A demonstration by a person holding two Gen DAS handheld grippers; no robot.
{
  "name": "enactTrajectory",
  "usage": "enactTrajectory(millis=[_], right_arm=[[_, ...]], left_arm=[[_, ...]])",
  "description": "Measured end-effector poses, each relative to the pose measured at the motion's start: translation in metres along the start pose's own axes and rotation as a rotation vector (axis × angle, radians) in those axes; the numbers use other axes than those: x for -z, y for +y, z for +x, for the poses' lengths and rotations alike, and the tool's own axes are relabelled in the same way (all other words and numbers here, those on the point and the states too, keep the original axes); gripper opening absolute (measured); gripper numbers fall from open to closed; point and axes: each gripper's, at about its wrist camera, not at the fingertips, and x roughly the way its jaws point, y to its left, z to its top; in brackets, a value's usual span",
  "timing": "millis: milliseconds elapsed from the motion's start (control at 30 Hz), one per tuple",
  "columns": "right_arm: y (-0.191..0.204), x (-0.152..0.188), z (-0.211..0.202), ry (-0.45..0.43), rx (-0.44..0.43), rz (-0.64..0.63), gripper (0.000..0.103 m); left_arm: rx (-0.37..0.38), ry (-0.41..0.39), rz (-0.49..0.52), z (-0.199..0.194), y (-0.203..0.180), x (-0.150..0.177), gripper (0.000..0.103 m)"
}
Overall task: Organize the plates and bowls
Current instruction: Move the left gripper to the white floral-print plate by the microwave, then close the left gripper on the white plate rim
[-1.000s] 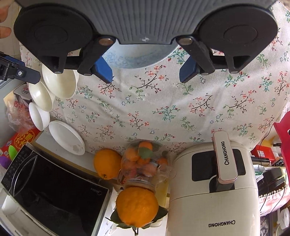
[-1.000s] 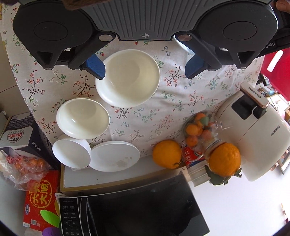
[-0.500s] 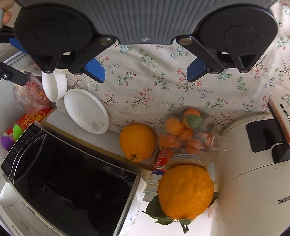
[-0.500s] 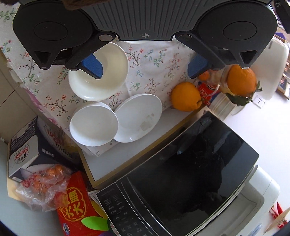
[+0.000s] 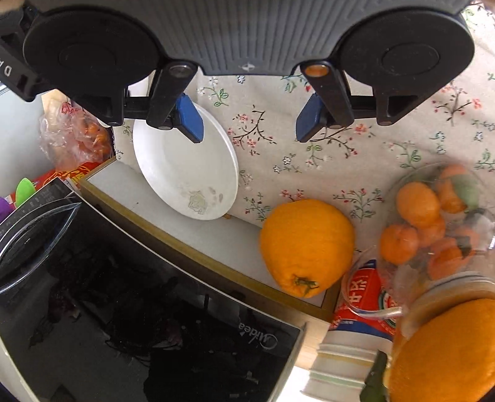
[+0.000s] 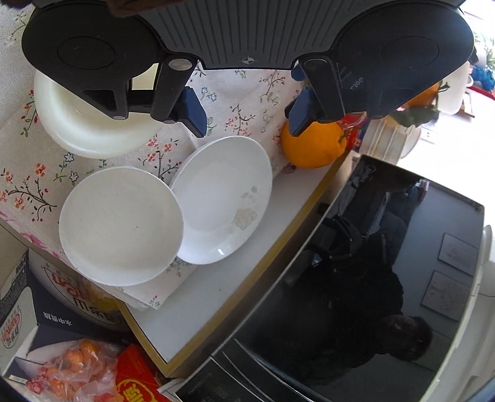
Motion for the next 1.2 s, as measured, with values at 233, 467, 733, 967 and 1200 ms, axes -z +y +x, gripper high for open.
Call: enactTrajectory(millis=[233, 467, 733, 967, 1200], right_arm=[[-0.003, -0.001, 0.030, -0.020, 0.084, 0.023, 0.058], [-0.009, -0.002, 0.053, -0.037, 0.145, 0.074, 0.045], [-0.010, 0.001, 0.065, -0.064, 0.177, 0.084, 0.038], [-0.016, -0.004, 0.070, -0.072, 0.189, 0.110, 0.027], [-0.018, -0.005, 0.064, -0.045, 0.158, 0.117, 0.020]], left_arm=[[0.020, 0.039, -0.010, 0.038, -0.010, 0.000, 0.046], [0.030, 0.054, -0.026, 0.059, -0.009, -0.001, 0.035], [0.048, 0.040, -0.031, 0.067, -0.006, -0.003, 0.022], [0.053, 0.040, 0.019, 0.073, -0.011, -0.005, 0.012], [0.034, 0.027, 0.035, 0.065, -0.014, -0.006, 0.012]])
